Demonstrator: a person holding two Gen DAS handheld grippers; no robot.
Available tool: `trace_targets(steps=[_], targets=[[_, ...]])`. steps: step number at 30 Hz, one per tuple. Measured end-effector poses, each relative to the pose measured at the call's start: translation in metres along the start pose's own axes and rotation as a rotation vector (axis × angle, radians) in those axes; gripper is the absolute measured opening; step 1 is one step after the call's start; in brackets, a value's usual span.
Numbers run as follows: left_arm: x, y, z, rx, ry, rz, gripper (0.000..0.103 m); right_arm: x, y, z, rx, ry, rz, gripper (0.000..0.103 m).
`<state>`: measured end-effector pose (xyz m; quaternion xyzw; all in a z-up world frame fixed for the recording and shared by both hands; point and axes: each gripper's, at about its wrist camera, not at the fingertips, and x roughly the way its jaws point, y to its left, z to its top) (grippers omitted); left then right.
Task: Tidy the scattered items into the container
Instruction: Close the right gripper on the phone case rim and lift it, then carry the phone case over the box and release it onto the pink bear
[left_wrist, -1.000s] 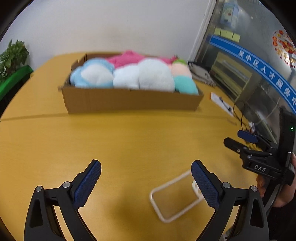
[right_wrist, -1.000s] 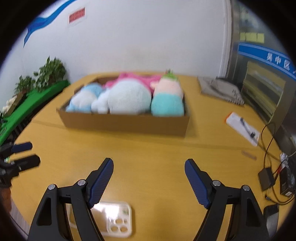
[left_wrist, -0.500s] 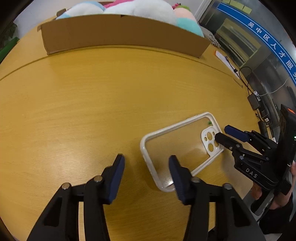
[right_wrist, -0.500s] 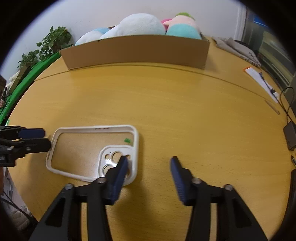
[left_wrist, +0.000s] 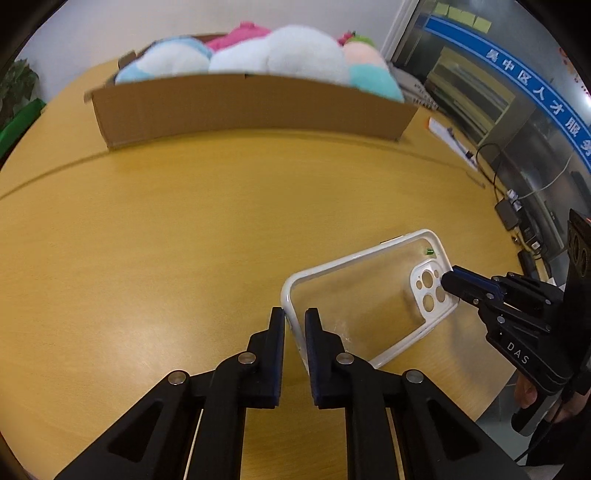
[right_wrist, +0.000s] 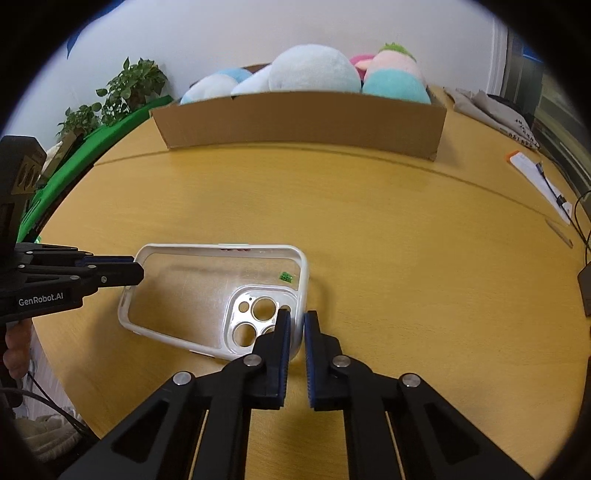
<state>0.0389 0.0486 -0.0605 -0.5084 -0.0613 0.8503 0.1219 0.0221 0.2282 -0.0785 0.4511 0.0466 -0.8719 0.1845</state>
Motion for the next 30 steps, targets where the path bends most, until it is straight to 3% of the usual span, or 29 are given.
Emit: trace_targets(steps=[5, 12, 18, 24, 30], targets=[[-0.034, 0.008, 0.048, 0.041, -0.095, 0.008, 0.011, -0.029, 0.008, 0.047, -0.008, -0.139, -0.004, 0.007], [-0.094, 0.018, 0.157, 0.142, -0.306, 0.026, 0.011, -0.064, 0.008, 0.144, -0.006, -0.351, -0.028, 0.007], [-0.106, 0.033, 0.243, 0.170, -0.390, 0.035, 0.011, -0.072, 0.002, 0.230, -0.017, -0.475, -0.090, 0.007], [-0.094, 0.047, 0.312, 0.182, -0.422, 0.009, 0.011, -0.056, -0.020, 0.294, 0.022, -0.511, -0.107, 0.006], [-0.050, 0.065, 0.372, 0.176, -0.390, 0.027, 0.010, -0.001, -0.045, 0.342, 0.055, -0.464, -0.135, 0.005]])
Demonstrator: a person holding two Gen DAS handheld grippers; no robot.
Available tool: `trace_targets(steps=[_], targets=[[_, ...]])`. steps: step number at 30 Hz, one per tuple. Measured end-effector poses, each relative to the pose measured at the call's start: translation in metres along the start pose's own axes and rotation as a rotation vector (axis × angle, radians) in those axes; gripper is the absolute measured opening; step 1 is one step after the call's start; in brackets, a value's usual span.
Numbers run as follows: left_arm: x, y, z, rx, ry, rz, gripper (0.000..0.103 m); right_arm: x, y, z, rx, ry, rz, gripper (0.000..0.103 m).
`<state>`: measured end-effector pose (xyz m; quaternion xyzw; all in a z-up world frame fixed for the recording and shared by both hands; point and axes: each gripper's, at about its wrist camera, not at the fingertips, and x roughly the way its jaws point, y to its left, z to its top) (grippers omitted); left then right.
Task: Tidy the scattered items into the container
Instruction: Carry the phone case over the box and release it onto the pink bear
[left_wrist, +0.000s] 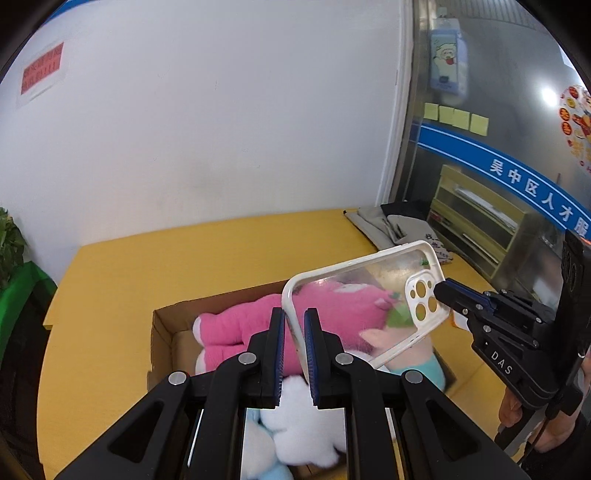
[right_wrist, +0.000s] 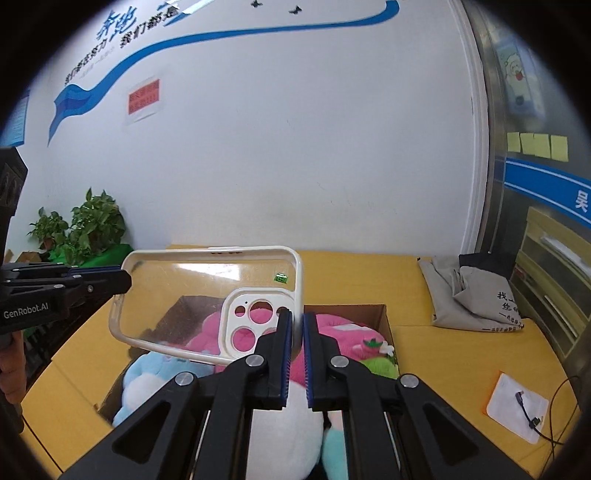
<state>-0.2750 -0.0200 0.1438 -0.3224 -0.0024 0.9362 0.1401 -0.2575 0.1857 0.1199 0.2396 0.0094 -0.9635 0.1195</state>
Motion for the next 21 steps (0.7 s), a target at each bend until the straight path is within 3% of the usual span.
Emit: trace_targets(steps=[4, 9, 12, 16, 17, 19, 20, 21], targets=[[0.061, 0.022, -0.006, -0.058, 0.086, 0.005, 0.009, 0.056, -0.004, -0.008, 0.006, 0.082, -0.025, 0.005], [0.132, 0.041, -0.041, -0.109, 0.245, 0.011, 0.009, 0.122, -0.013, -0.046, 0.046, 0.238, -0.026, 0.005], [0.153, 0.043, -0.057, -0.149, 0.300, -0.006, 0.009, 0.145, -0.015, -0.065, 0.043, 0.304, -0.037, 0.005], [0.155, 0.041, -0.059, -0.152, 0.297, -0.003, 0.009, 0.152, -0.017, -0.074, 0.045, 0.330, -0.043, 0.005], [0.153, 0.040, -0.057, -0.150, 0.291, 0.002, 0.013, 0.152, -0.017, -0.073, 0.044, 0.333, -0.042, 0.006], [0.145, 0.039, -0.055, -0.141, 0.270, 0.021, 0.033, 0.149, -0.016, -0.073, 0.042, 0.341, -0.043, 0.012], [0.143, 0.042, -0.053, -0.141, 0.256, 0.030, 0.057, 0.146, -0.016, -0.072, 0.044, 0.341, -0.044, 0.019], [0.137, 0.043, -0.052, -0.145, 0.235, 0.041, 0.071, 0.141, -0.016, -0.071, 0.051, 0.336, -0.047, 0.039]])
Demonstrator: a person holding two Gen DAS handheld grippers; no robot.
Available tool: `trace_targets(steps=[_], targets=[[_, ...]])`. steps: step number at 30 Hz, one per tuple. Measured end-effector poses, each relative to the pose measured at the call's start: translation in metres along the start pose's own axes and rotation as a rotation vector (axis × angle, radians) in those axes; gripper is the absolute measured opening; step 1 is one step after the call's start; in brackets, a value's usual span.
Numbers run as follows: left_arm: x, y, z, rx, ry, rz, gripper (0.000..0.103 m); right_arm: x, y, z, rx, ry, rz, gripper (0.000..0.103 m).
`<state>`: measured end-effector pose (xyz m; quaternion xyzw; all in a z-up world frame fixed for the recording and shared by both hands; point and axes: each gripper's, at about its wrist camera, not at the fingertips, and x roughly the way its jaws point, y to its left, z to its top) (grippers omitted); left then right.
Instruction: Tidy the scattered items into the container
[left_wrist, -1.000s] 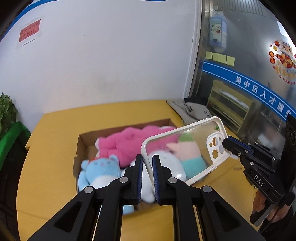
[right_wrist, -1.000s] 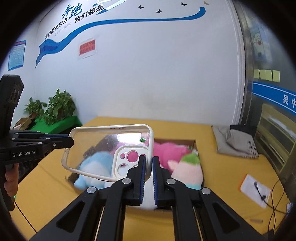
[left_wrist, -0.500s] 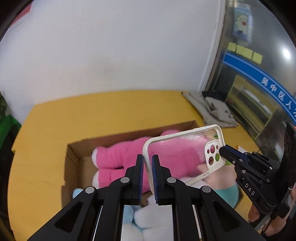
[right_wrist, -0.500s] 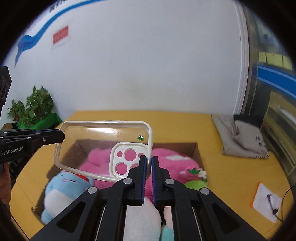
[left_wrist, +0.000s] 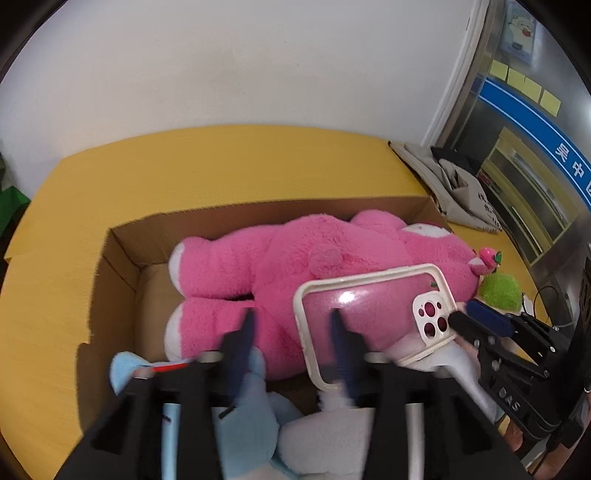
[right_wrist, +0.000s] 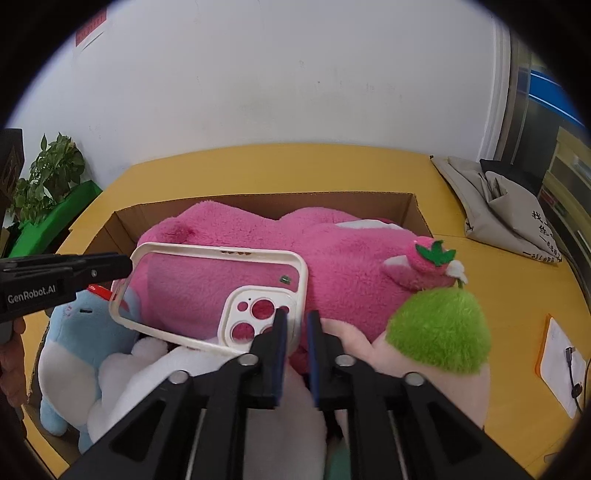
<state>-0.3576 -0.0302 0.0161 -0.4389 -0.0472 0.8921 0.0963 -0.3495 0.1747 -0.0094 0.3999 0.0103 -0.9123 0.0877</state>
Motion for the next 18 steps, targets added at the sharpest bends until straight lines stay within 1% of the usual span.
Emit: trace_targets(steps=[1, 2, 4, 5, 6, 7, 8, 9, 12, 13, 15, 16, 18], targets=[[-0.007, 0.002, -0.001, -0.007, -0.023, 0.007, 0.073, -0.005, -0.001, 0.000, 0.009, -0.007, 0.001, 0.059], [-0.014, 0.005, -0.001, -0.009, -0.039, 0.013, 0.073, -0.012, -0.003, -0.001, 0.024, -0.023, 0.005, 0.064], [-0.030, 0.007, -0.003, -0.003, -0.069, 0.035, 0.073, -0.025, -0.004, -0.003, 0.029, -0.043, 0.011, 0.069], [-0.041, 0.008, -0.007, -0.001, -0.085, 0.050, 0.076, -0.035, -0.003, -0.005, 0.023, -0.053, 0.005, 0.071], [-0.054, 0.008, -0.013, -0.001, -0.105, 0.061, 0.083, -0.043, -0.002, -0.007, 0.018, -0.063, -0.002, 0.076], [-0.065, 0.008, -0.019, -0.001, -0.127, 0.068, 0.087, -0.051, -0.001, -0.010, 0.014, -0.074, -0.005, 0.077], [-0.077, 0.007, -0.027, -0.002, -0.150, 0.072, 0.095, -0.063, 0.002, -0.015, 0.006, -0.089, -0.006, 0.077], [-0.088, 0.005, -0.038, 0.000, -0.174, 0.073, 0.101, -0.071, 0.004, -0.020, -0.004, -0.099, -0.008, 0.077], [-0.111, -0.005, -0.066, 0.031, -0.210, 0.063, 0.102, -0.092, 0.016, -0.036, -0.043, -0.112, -0.023, 0.078], [-0.117, -0.010, -0.077, 0.043, -0.213, 0.073, 0.102, -0.098, 0.020, -0.041, -0.053, -0.115, -0.025, 0.078], [-0.125, -0.018, -0.092, 0.054, -0.215, 0.117, 0.102, -0.110, 0.028, -0.051, -0.075, -0.128, -0.027, 0.078], [-0.129, -0.022, -0.098, 0.058, -0.214, 0.119, 0.102, -0.116, 0.031, -0.055, -0.076, -0.138, -0.026, 0.078], [-0.136, -0.025, -0.109, 0.042, -0.215, 0.088, 0.102, -0.130, 0.035, -0.063, -0.072, -0.152, -0.019, 0.078]])
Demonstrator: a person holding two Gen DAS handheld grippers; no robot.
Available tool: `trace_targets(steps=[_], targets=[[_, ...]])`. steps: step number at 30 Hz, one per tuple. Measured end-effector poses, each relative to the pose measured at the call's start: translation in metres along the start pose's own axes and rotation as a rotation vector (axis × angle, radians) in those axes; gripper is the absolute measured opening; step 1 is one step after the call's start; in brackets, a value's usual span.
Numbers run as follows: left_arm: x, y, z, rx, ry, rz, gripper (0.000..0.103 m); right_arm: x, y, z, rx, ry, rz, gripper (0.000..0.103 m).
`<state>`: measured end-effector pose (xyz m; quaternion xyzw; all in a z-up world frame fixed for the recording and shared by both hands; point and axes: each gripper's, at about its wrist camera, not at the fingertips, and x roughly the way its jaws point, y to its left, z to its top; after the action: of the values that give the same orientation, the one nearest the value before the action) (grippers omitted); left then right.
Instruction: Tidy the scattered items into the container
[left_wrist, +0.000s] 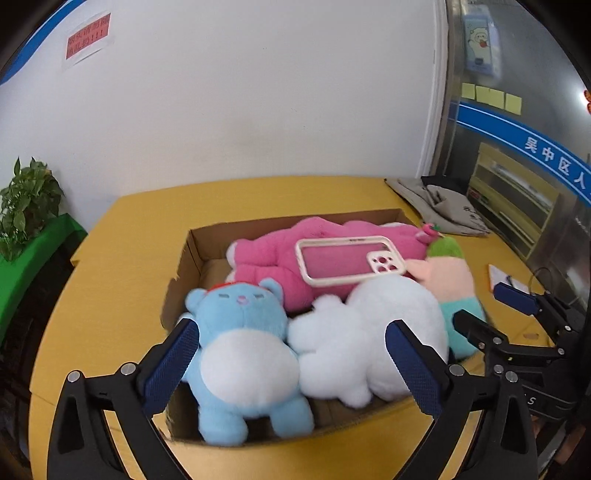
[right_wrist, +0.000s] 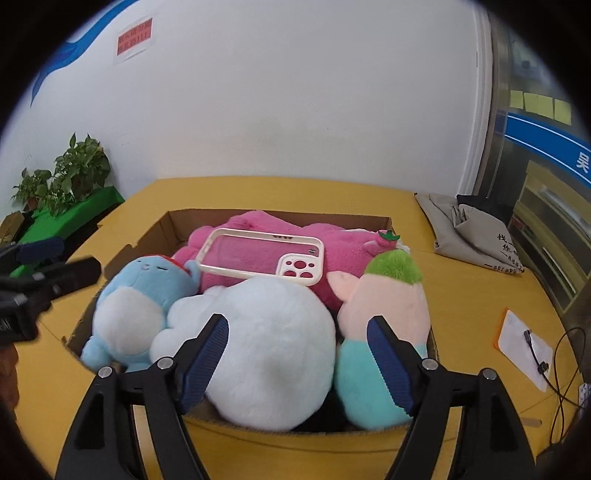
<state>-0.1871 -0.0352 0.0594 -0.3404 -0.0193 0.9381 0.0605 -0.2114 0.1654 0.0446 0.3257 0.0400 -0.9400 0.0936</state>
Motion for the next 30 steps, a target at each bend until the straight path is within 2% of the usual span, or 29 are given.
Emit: trace_targets(steps=[3, 7, 13, 30], targets=[[-0.017, -0.002, -0.011, -0.033, -0.027, -0.017, 0.102, -0.019, 0.006, -0.008, -0.031, -0.016, -0.023, 0.078], [-0.035, -0.009, -0.024, -0.042, -0.063, -0.002, 0.102, -0.038, 0.007, -0.015, -0.032, -0.026, -0.042, 0.078], [-0.046, -0.016, -0.040, -0.061, -0.044, -0.033, 0.102, -0.051, 0.005, -0.027, -0.014, -0.026, -0.040, 0.078], [-0.065, -0.028, -0.052, -0.060, -0.062, -0.032, 0.102, -0.067, 0.001, -0.039, -0.013, -0.034, -0.065, 0.078]])
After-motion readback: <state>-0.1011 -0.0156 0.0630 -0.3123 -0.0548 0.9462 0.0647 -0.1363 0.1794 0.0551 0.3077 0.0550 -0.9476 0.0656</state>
